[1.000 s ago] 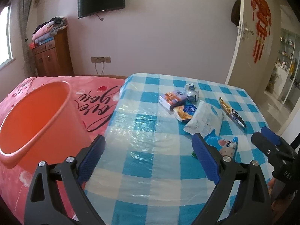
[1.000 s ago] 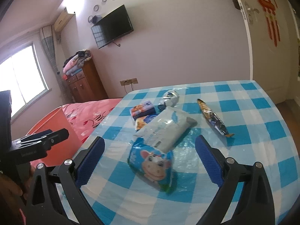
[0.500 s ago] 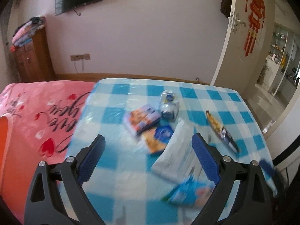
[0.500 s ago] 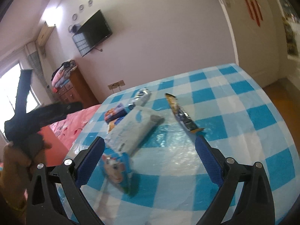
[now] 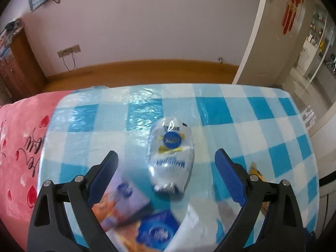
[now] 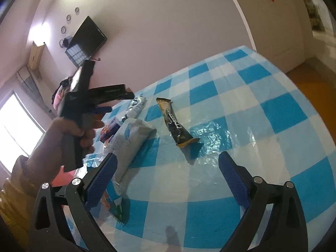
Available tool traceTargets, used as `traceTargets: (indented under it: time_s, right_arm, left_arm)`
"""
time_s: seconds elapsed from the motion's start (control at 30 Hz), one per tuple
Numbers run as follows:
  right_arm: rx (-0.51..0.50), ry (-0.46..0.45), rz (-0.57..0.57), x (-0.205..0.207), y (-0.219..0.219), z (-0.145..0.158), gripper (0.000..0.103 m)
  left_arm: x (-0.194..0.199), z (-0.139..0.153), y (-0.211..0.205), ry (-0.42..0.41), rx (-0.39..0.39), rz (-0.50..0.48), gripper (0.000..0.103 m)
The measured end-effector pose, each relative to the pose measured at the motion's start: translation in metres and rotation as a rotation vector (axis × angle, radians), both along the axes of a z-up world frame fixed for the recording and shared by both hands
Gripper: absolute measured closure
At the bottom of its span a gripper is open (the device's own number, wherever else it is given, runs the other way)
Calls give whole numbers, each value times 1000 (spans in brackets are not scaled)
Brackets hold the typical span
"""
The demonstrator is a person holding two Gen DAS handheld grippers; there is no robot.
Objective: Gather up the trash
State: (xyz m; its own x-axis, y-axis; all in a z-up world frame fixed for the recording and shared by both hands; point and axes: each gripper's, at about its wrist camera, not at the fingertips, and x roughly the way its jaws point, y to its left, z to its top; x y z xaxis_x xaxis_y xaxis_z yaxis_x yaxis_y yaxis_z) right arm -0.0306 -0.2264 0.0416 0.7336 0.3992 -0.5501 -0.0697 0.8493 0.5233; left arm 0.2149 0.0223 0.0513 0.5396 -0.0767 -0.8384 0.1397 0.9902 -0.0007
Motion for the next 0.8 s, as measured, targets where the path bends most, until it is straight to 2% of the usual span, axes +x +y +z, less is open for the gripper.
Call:
traceTargets:
  time_s: [0.1, 0.2, 0.27, 0.3, 0.4, 0.57, 0.8]
  right_arm:
    - [24, 4, -4, 0, -5, -1, 7]
    - [38, 9, -5, 2, -8, -2, 7]
    - [54, 15, -3, 3, -10, -3, 7]
    - [60, 17, -4, 3, -11, -4, 7]
    - [70, 19, -5, 3, -13, -5, 7]
    - [72, 21, -6, 4, -14, -4, 7]
    - [58, 13, -24, 4, -18, -3, 7]
  left_arm:
    - [12, -6, -6, 19, 38, -2, 10]
    - [22, -14, -12, 50, 84, -11, 22]
    - [25, -19, -14, 68, 106, -11, 26]
    - [26, -23, -15, 79, 116, -10, 32]
    - [25, -22, -11, 72, 72, -2, 43]
    - [10, -21, -10, 53, 68, 2, 43]
    - [-46, -21, -16, 44, 63, -50, 43]
